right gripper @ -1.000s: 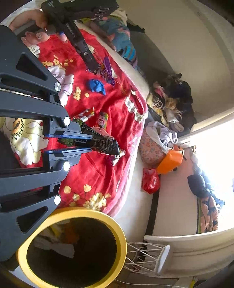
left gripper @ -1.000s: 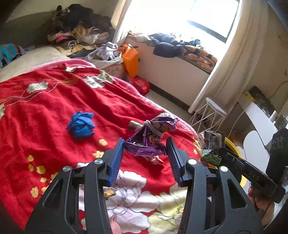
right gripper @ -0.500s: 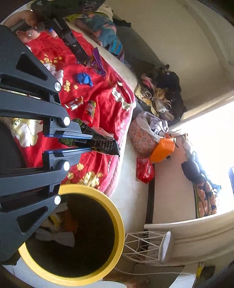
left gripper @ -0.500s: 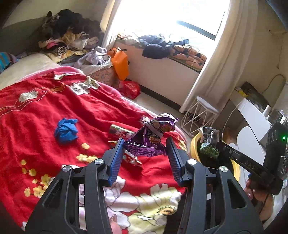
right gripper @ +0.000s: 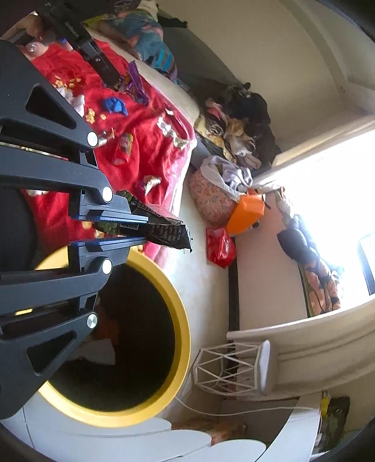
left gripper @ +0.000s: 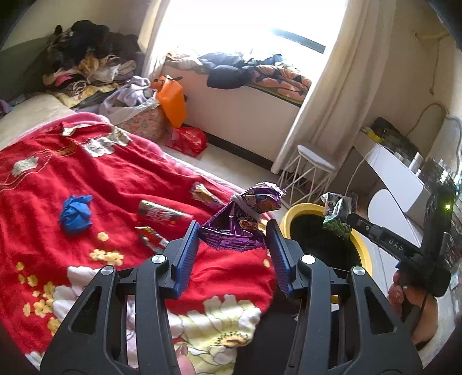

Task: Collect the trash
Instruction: 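Carry the purple wrapper and dark snack bag over the bin and open both tools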

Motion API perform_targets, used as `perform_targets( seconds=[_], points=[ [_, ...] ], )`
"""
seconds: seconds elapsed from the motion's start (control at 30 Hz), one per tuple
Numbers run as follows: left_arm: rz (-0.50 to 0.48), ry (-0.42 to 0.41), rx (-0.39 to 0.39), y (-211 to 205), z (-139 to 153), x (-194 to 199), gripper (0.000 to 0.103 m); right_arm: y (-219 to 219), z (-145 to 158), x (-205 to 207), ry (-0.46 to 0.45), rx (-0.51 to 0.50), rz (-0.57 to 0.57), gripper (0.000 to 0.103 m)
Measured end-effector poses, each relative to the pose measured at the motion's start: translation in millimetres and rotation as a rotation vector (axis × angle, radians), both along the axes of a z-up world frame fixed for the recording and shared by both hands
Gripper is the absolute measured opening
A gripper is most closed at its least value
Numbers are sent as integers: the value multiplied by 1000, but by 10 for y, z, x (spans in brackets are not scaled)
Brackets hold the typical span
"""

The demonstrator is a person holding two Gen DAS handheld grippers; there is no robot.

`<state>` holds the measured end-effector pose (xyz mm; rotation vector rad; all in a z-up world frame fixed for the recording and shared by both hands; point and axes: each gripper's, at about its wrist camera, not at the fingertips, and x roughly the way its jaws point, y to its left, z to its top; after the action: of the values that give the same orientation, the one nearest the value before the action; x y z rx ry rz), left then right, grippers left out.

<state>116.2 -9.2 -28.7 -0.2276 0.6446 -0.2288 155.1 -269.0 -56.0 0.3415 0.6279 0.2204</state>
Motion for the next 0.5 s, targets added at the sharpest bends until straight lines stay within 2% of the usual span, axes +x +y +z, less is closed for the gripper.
perform_targets(
  seconds=[0.5],
  points=[
    [-105,0,27,-574,-21,84,40,-527,-26,-14,-7,-6,-136,9]
  ],
)
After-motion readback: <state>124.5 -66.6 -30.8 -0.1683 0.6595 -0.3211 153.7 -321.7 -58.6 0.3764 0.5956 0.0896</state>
